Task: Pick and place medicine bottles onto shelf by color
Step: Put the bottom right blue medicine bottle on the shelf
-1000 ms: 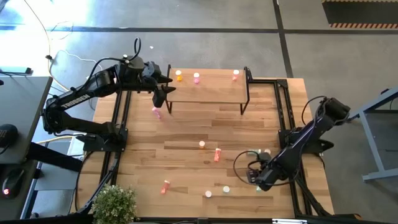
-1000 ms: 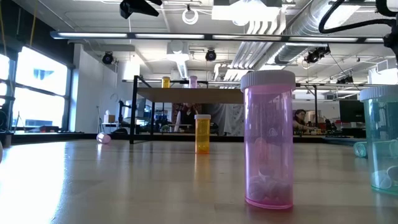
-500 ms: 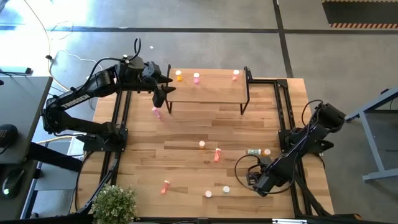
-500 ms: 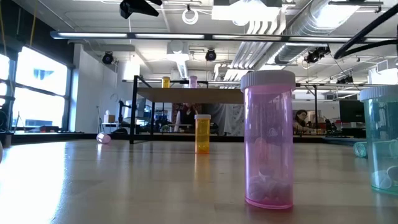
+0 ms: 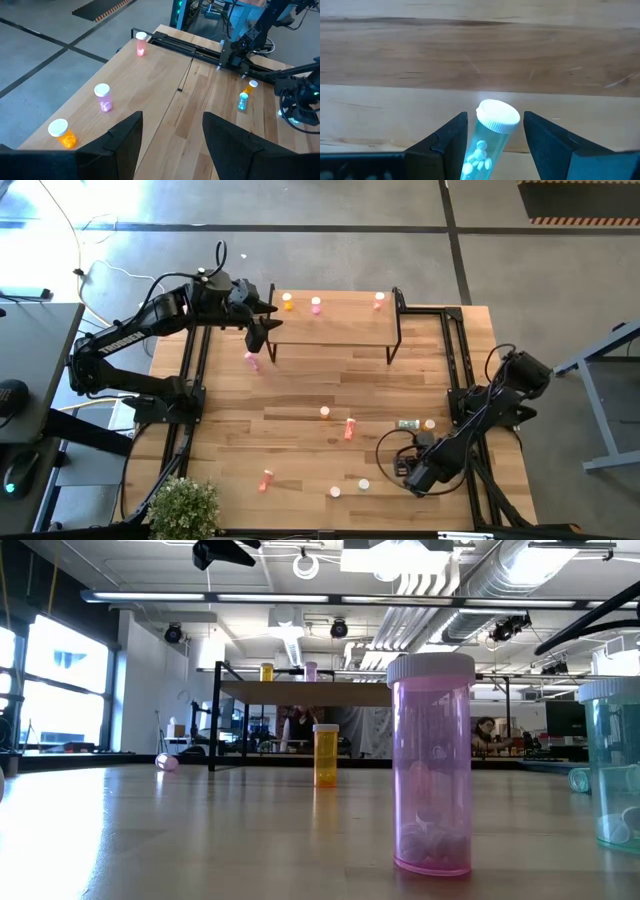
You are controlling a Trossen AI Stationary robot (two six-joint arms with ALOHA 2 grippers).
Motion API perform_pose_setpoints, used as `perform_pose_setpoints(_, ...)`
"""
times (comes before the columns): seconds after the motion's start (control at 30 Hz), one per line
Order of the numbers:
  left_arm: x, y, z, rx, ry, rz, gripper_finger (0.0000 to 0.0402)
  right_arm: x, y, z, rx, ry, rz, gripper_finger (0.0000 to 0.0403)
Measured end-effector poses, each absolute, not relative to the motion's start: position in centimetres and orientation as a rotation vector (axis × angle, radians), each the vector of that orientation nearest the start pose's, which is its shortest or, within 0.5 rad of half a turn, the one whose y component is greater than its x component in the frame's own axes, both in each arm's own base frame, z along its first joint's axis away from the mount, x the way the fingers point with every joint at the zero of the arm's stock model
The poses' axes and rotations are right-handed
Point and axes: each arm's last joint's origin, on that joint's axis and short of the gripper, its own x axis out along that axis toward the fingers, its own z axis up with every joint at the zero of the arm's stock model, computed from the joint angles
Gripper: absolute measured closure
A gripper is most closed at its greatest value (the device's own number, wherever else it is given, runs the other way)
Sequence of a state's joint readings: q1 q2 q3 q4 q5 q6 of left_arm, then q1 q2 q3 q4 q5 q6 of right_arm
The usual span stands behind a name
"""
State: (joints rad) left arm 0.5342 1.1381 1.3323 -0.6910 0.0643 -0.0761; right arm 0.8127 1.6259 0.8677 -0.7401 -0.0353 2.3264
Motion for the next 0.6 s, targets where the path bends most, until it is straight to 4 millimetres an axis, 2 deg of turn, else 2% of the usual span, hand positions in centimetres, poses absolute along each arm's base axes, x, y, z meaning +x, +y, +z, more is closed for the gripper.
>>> perform_pose_setpoints(0.13,19.3,11.19,40.33,-0.221,0.462,0.478,0.0206,17.94,19.09,14.47,1.238,1.273,-1.106,0.0227)
perform_pose_setpoints(0.4,19.3,11.21,40.32,-0.221,0.462,0.479,0.0206,17.9,19.07,14.47,1.239,1.278,-1.112,0.0289)
perform_pose_setpoints(0.6,19.3,11.2,40.32,-0.221,0.462,0.478,0.0206,17.92,19.06,14.48,1.229,1.275,-1.101,0.0311)
